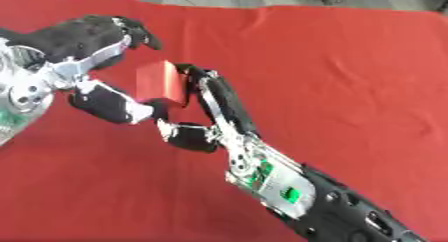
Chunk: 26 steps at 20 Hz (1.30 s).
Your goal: Pick up the objects with one hand, pass them to the other hand, and then place them into the box on the other side of the table.
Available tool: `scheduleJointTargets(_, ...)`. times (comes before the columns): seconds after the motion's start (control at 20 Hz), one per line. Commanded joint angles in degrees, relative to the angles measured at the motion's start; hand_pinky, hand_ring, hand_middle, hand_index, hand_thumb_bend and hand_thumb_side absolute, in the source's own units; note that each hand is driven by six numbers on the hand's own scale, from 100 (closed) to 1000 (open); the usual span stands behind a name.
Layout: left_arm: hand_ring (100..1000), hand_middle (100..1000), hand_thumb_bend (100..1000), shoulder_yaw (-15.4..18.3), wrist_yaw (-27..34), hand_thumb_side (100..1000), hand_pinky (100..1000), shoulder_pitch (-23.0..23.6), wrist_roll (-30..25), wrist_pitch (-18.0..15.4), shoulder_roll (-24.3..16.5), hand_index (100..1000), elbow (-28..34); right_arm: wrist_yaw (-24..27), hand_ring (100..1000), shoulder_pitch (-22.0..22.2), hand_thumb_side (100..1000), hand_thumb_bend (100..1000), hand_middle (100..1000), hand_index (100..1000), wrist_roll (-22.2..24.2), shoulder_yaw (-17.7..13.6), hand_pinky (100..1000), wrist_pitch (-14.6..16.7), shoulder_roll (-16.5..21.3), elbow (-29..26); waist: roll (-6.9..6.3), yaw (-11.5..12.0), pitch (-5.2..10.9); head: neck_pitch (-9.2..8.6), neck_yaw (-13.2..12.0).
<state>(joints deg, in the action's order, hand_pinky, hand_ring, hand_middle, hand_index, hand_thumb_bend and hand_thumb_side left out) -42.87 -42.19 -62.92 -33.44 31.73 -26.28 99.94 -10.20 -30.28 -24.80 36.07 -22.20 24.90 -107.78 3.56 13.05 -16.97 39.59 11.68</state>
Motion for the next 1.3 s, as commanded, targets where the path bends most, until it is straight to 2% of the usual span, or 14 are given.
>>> scheduleJointTargets(0.05,804,808,398,0.3,-0.1,375,823,-0.8,0.2,0.5,0.2,863,-0.2,0.0,762,-0.9,100,100,355,519,0.2,-0.1,722,0.1,0.2,-1.1,-0.24,-0.1,0.85,-0.75,-0.2)
scheduleJointTargets(0.35,804,807,406,0.1,0.4,414,823,-0.5,-0.5,0.5,0.5,860,-1.1,0.0,763,-0.9,100,100,355,520,0.5,-0.1,722,0.1,0.4,-1.7,-0.23,-0.2,0.8,-0.55,-0.3)
scheduleJointTargets(0.75,801,801,387,0.0,0.0,402,819,-0.5,-0.5,0.4,1.2,850,-2.6,-0.3,766,-0.9,100,100,372,518,0.3,0.0,722,1.0,0.4,-2.0,-0.22,-0.3,0.66,-0.61,-0.5)
scheduleJointTargets(1.05,785,781,244,-0.1,0.2,257,799,-0.4,0.8,0.9,1.4,800,-2.8,-0.4,767,-0.9,100,100,374,517,0.2,0.2,722,1.2,0.4,-1.7,-0.25,-0.3,0.54,-0.6,-0.5)
scheduleJointTargets(1.3,759,753,142,-0.2,0.6,183,777,-0.5,1.9,1.6,1.4,739,-2.7,-0.5,767,-0.8,100,100,374,516,0.3,0.2,722,1.3,0.5,-1.7,-0.27,-0.4,0.55,-0.64,-0.6)
